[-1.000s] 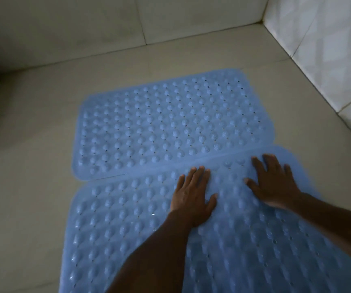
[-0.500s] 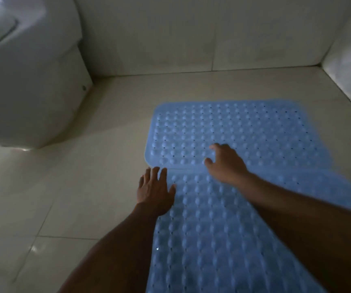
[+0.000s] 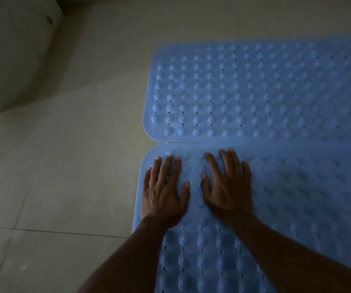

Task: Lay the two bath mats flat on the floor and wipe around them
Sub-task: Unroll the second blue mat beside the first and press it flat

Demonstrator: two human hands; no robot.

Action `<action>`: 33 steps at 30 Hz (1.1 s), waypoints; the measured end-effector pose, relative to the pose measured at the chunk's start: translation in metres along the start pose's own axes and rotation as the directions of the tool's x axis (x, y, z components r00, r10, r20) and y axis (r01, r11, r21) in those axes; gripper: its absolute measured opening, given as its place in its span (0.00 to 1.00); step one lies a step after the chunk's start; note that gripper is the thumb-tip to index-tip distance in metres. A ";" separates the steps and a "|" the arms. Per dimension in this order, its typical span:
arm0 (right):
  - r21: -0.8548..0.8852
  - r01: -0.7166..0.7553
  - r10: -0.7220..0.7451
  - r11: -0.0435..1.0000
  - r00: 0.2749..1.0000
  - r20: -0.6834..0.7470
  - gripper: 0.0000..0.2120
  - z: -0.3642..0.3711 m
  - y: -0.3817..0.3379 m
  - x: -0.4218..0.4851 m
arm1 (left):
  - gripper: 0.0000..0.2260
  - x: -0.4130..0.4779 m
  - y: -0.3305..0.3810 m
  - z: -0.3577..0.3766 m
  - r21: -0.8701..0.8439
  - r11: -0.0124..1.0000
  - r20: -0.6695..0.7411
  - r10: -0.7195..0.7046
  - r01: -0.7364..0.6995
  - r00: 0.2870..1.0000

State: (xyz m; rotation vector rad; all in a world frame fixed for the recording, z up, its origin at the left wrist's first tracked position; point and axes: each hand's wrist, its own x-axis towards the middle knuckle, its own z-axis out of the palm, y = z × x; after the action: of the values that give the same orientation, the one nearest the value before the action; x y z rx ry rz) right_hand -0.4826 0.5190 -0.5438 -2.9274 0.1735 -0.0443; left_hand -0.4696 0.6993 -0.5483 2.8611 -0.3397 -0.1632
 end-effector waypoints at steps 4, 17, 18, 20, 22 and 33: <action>0.010 0.019 -0.018 1.000 0.999 -0.048 0.25 0.003 0.001 -0.002 | 0.31 -0.001 -0.001 0.003 0.025 1.000 0.028 -0.005 0.004 1.000; -0.064 0.074 -0.079 0.995 0.994 -0.075 0.26 0.001 0.003 0.006 | 0.24 0.000 -0.003 0.003 0.060 0.995 -0.022 0.080 -0.079 0.997; -0.069 0.078 -0.082 0.995 0.995 -0.064 0.26 0.001 0.003 0.006 | 0.24 0.001 -0.003 0.003 0.051 0.996 -0.036 0.082 -0.080 0.996; -0.070 0.077 -0.081 0.995 0.996 -0.048 0.27 0.000 0.004 0.006 | 0.23 0.001 -0.004 0.004 0.035 0.996 -0.061 0.090 -0.088 0.994; -0.066 0.084 -0.087 0.994 0.995 -0.039 0.27 0.000 0.004 0.005 | 0.22 0.001 -0.004 0.004 0.021 0.995 -0.080 0.097 -0.096 0.992; -0.044 0.083 -0.084 0.996 0.996 -0.026 0.26 0.005 0.005 0.004 | 0.23 0.001 -0.004 0.004 0.006 0.997 -0.080 0.076 -0.075 0.994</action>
State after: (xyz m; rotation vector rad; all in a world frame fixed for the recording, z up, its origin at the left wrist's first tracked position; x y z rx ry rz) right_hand -0.4788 0.5143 -0.5495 -2.9766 0.0574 -0.0953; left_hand -0.4684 0.7021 -0.5536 2.8427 -0.4315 -0.0342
